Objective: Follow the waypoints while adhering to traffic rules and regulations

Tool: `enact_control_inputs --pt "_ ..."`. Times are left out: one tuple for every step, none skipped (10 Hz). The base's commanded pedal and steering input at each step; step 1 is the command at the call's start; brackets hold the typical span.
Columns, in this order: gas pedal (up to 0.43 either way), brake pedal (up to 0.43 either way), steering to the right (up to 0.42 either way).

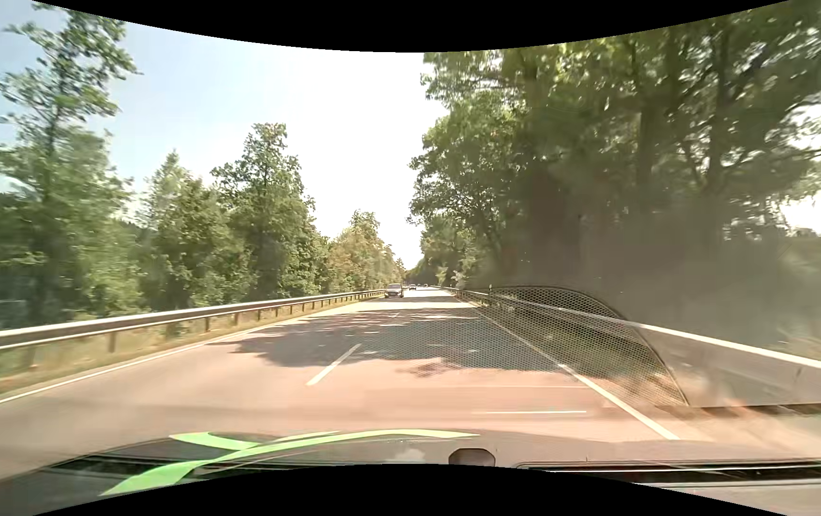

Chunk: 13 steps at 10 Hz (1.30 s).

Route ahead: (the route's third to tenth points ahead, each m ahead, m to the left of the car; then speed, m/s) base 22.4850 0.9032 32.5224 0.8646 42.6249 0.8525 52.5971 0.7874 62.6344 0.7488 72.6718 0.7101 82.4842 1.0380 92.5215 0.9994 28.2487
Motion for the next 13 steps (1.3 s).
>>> enact_control_inputs --pt "0.331 0.0 0.0" --pt "0.339 0.0 0.0" --pt "0.339 0.0 -0.001" --pt "0.339 0.0 -0.002" --pt "0.331 0.0 -0.003" --pt "0.287 0.0 -0.003" --pt "0.287 0.0 -0.003" --pt "0.287 0.0 -0.003" --pt "0.299 0.0 -0.003" --pt "0.319 0.0 -0.003" --pt "0.339 0.0 -0.003" --pt "0.339 0.0 -0.003" --pt "0.35 0.0 -0.003"
